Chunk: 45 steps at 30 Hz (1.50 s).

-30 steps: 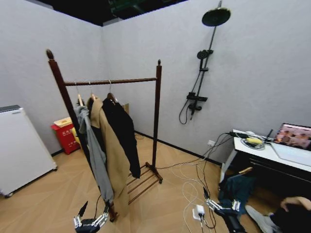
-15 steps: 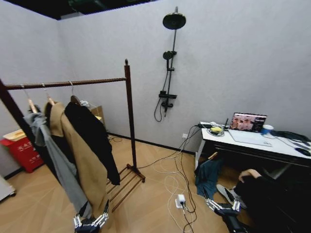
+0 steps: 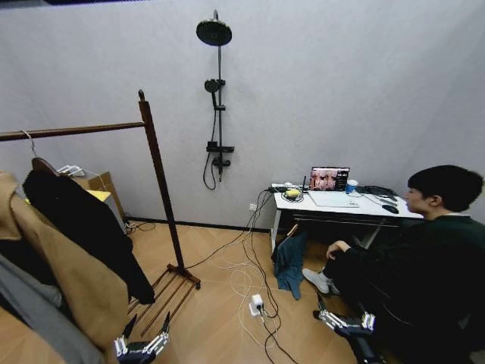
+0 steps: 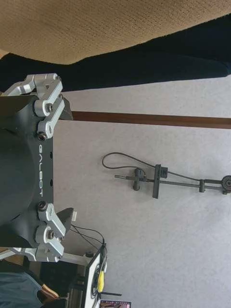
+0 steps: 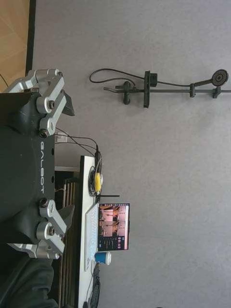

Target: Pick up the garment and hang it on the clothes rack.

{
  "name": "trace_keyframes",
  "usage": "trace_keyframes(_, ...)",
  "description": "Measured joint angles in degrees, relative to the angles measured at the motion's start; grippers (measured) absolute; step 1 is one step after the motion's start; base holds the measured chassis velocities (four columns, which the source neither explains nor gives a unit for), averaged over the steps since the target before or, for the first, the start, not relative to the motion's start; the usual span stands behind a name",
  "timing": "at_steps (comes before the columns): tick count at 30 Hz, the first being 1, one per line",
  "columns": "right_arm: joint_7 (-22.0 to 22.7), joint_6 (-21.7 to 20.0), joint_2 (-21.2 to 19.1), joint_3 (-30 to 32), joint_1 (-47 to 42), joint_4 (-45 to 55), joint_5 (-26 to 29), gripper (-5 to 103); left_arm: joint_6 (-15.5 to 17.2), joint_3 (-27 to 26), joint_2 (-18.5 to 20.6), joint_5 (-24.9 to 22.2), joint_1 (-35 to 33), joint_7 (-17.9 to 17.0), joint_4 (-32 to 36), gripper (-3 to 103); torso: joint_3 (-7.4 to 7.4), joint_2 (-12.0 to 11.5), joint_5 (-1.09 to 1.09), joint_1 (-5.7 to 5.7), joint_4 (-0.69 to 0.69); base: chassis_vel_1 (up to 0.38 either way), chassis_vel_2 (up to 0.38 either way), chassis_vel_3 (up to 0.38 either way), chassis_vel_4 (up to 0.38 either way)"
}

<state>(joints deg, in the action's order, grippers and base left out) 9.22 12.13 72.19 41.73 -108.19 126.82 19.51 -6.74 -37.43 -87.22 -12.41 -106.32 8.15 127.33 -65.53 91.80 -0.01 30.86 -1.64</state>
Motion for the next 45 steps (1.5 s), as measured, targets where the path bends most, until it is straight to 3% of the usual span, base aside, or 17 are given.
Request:
trace_keyframes(12,0.0,0.0,0.0,0.0,0.0,0.0,0.0,100,0.0,0.0,0.0,0.0,0.0,0.0,0.0,100,0.01,0.0,0.03,-0.05,-0.01,-0.003,-0.152,0.002,0.143)
trace_keyframes(45,0.0,0.0,0.0,0.0,0.0,0.0,0.0,100,0.0,0.0,0.0,0.0,0.0,0.0,0.0,100,0.63,-1.3,0.02,-0.66,-0.02,-0.062,-0.055,-0.065,-0.080)
